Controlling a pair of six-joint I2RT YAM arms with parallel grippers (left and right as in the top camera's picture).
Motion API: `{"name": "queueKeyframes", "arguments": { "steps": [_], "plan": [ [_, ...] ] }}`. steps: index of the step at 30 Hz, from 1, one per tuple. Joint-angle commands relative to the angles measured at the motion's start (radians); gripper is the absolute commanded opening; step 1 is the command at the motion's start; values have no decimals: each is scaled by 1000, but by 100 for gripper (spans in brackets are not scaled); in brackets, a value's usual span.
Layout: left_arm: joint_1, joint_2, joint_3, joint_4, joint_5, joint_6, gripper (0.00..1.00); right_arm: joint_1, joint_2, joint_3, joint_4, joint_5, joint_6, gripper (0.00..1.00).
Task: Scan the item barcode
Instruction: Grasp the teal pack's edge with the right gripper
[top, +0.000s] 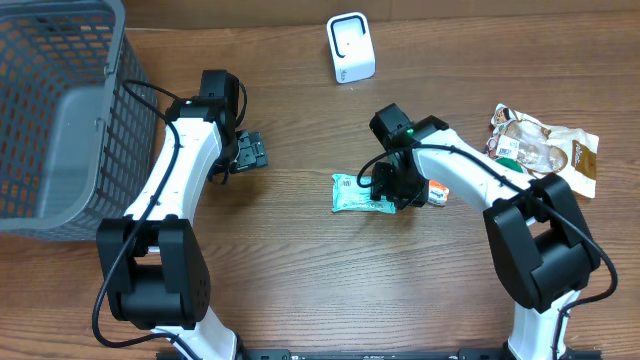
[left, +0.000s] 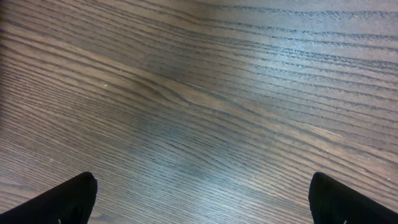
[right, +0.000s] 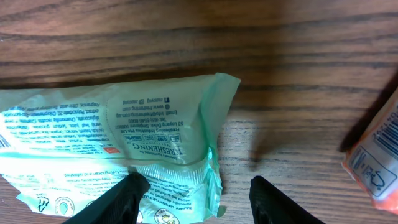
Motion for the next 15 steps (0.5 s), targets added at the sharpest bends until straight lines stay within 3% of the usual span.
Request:
{"name": "queueKeyframes", "arguments": {
  "steps": [1, 9, 15],
  "plan": [
    [-2, -15, -1, 0, -13, 12, 100, 5, -17, -47, 19, 13, 0, 54],
    [-2, -15, -1, -1, -13, 12, 100, 4, -16, -63, 28, 12, -1, 43],
    [-2, -15, -1, -1, -13, 12, 100, -14, -42, -23, 20, -36, -9, 49]
  ]
}}
